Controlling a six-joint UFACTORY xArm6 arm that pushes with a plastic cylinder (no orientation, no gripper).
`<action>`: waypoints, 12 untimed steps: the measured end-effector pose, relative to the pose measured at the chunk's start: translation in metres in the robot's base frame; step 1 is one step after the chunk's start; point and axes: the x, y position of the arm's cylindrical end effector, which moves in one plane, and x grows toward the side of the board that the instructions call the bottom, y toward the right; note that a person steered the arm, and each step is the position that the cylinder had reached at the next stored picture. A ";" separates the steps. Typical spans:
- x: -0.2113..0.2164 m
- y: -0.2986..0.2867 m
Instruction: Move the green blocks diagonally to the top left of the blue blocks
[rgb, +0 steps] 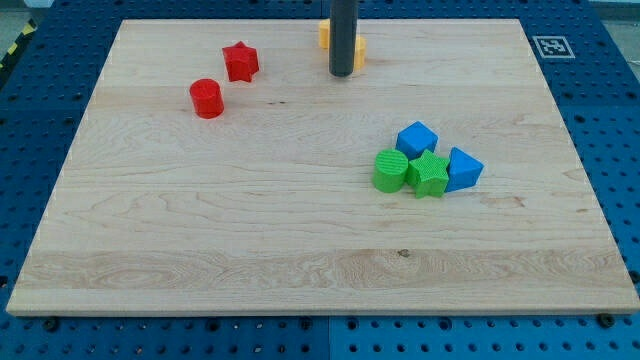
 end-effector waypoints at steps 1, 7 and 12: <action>0.034 0.007; 0.154 0.201; 0.214 -0.014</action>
